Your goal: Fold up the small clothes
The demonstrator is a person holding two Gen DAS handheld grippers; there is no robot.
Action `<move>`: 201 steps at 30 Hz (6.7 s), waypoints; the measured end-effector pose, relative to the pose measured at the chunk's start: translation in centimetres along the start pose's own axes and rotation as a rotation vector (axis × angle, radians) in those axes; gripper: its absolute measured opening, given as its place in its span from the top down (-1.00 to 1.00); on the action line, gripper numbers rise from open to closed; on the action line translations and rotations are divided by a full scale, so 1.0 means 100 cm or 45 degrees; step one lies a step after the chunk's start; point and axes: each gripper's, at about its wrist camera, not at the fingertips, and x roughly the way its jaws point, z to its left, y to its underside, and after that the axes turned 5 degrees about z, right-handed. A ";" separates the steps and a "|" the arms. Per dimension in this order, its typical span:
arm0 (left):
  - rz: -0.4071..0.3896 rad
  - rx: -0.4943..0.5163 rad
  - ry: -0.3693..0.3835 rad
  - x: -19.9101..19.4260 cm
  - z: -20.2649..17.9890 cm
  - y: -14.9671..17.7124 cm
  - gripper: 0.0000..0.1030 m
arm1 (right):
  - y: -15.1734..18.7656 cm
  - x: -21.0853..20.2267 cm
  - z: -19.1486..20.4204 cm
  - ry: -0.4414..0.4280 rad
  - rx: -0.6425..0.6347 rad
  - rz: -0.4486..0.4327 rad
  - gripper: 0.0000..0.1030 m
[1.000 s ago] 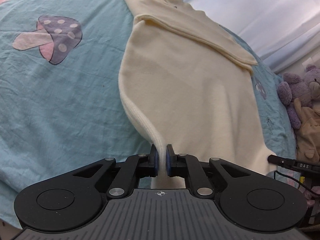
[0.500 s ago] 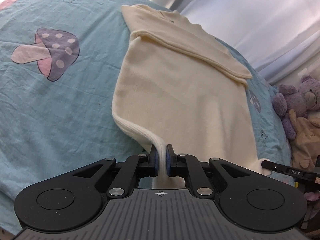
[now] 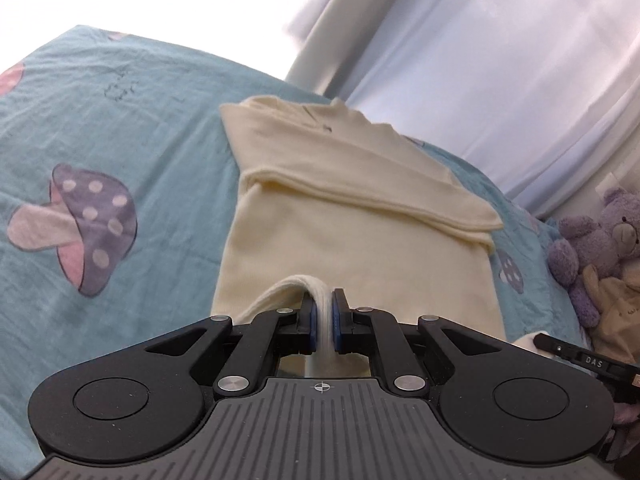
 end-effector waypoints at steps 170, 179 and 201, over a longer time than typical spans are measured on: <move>0.009 -0.248 0.107 0.158 0.078 -0.134 0.35 | -0.064 0.183 0.186 0.123 -0.641 -0.171 0.75; 0.015 -0.272 0.129 0.161 0.082 -0.133 0.41 | -0.066 0.179 0.185 0.098 -0.649 -0.202 0.74; -0.036 -0.017 0.092 0.129 -0.013 -0.159 0.56 | -0.067 0.128 0.117 0.220 -0.445 -0.247 0.70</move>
